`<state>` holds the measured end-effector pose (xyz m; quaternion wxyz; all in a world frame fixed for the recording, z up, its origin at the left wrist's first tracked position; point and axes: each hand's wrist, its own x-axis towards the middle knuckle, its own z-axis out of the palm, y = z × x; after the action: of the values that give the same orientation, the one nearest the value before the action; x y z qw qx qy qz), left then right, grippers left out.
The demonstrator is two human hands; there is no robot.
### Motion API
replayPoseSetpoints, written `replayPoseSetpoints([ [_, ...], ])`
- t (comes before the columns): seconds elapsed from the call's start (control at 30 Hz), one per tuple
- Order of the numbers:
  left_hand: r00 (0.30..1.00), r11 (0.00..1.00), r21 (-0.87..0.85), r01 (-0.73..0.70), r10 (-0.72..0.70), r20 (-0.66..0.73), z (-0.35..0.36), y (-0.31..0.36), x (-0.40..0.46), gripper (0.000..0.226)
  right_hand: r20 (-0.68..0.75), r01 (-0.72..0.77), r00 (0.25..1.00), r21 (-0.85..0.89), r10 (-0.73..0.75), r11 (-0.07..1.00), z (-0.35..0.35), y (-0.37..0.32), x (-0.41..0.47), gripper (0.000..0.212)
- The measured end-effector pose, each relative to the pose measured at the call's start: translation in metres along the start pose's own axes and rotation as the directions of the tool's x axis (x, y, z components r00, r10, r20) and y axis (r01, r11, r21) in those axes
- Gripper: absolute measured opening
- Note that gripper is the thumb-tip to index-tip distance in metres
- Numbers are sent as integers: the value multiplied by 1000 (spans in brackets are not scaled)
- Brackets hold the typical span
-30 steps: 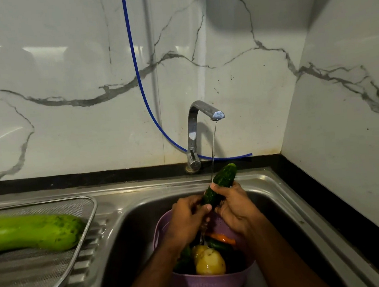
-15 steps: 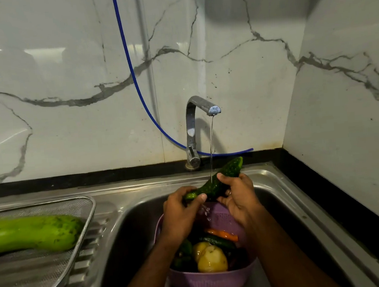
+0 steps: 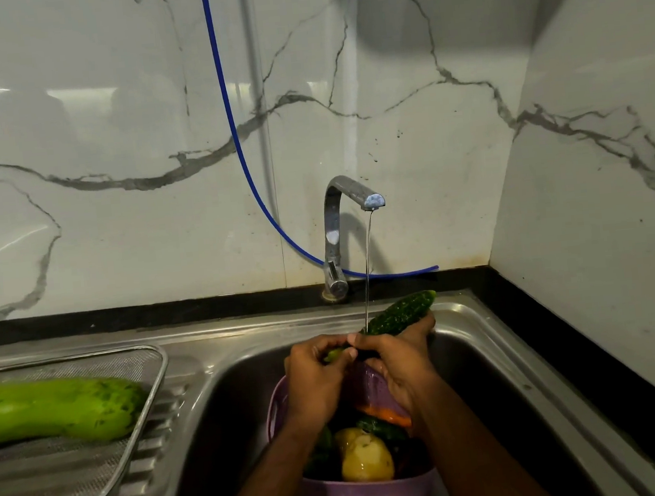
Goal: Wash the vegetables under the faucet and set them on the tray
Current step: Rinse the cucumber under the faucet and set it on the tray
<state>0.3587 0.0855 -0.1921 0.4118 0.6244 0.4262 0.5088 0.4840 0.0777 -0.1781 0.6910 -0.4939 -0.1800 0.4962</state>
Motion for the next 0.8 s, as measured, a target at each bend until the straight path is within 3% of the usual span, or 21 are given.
replayPoseSetpoints([
  [0.2,986,978,124,165,-161,-40,-3,-4,7,16,-17,27,999,-6,-27,1000,-7,-10,9,58],
  [0.37,889,933,53,357,-356,288,-6,9,2,23,41,12,999,-128,-6,992,3,-3,6,19],
  [0.5,824,908,51,416,-400,402,-10,7,2,35,82,-26,996,-239,47,971,11,4,4,32],
  [0.63,740,837,-57,545,-448,501,-19,4,1,35,87,-118,987,-158,133,980,12,1,7,40],
  [0.8,657,759,-101,643,-479,582,-19,6,0,38,71,-124,989,-97,131,987,9,-1,8,44],
])
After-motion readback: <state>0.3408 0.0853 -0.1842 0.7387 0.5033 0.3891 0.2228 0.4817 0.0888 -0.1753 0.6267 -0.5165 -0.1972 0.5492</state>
